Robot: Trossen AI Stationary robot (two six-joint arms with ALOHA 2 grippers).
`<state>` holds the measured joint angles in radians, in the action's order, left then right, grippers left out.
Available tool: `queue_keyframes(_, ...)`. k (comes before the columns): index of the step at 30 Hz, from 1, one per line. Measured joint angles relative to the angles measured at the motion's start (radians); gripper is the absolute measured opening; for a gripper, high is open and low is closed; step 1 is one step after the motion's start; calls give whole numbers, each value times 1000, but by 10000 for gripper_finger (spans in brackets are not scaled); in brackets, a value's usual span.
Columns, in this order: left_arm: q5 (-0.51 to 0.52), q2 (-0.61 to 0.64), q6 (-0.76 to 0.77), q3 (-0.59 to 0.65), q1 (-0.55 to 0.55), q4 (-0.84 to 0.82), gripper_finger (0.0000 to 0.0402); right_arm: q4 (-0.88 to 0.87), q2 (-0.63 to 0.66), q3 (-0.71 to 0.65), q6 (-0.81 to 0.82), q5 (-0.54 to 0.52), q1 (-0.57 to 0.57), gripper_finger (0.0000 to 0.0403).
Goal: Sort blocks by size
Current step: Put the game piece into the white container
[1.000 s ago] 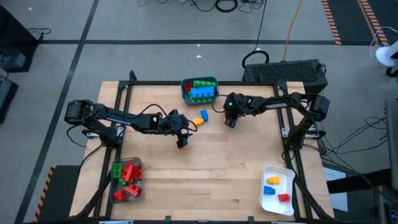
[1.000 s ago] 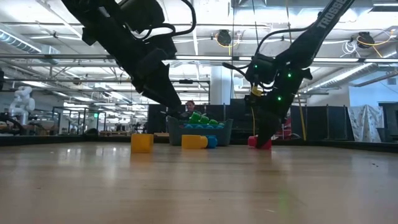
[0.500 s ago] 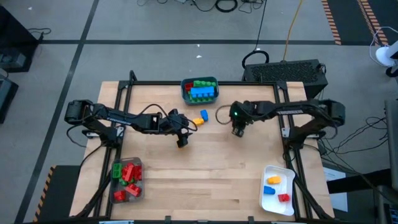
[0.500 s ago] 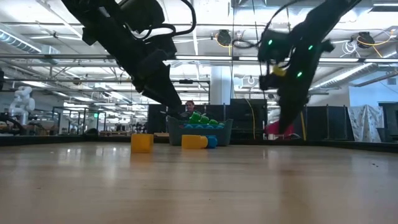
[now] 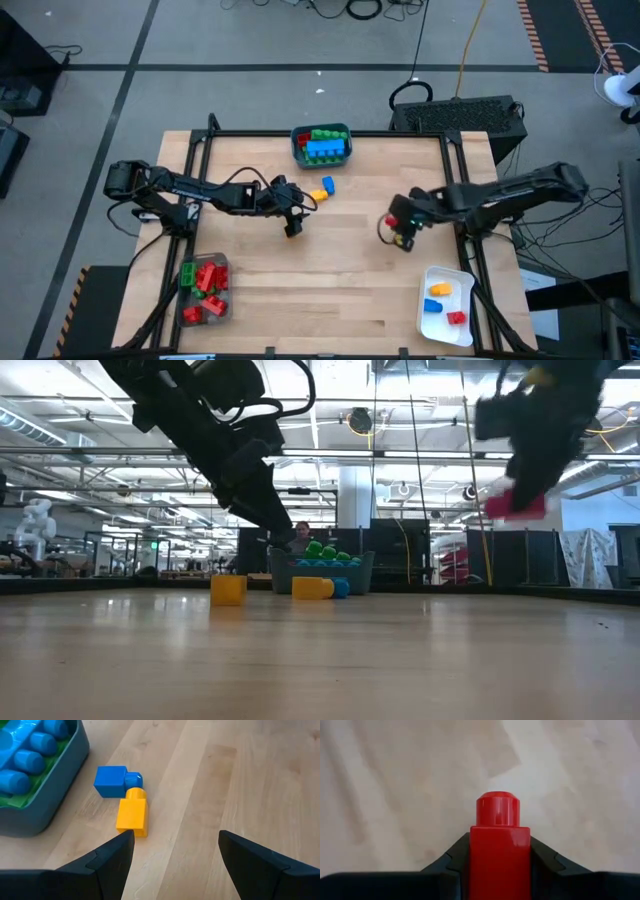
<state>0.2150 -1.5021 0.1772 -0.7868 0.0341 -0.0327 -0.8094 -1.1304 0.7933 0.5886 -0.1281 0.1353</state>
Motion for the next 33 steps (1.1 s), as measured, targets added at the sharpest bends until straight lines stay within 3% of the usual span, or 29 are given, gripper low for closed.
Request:
queue_keyframes(6,0,0,0,0,0,-1,292,-6,89,0,136,55,168,112)
queue_keyframes(15,3,0,0,0,0,1,292,-30,104,0,362,181,400,112)
queue_keyframes(26,3,0,0,0,0,38,292,56,108,0,696,234,670,117)
queue_keyframes(33,3,0,0,0,0,55,292,-19,84,0,887,229,800,122)
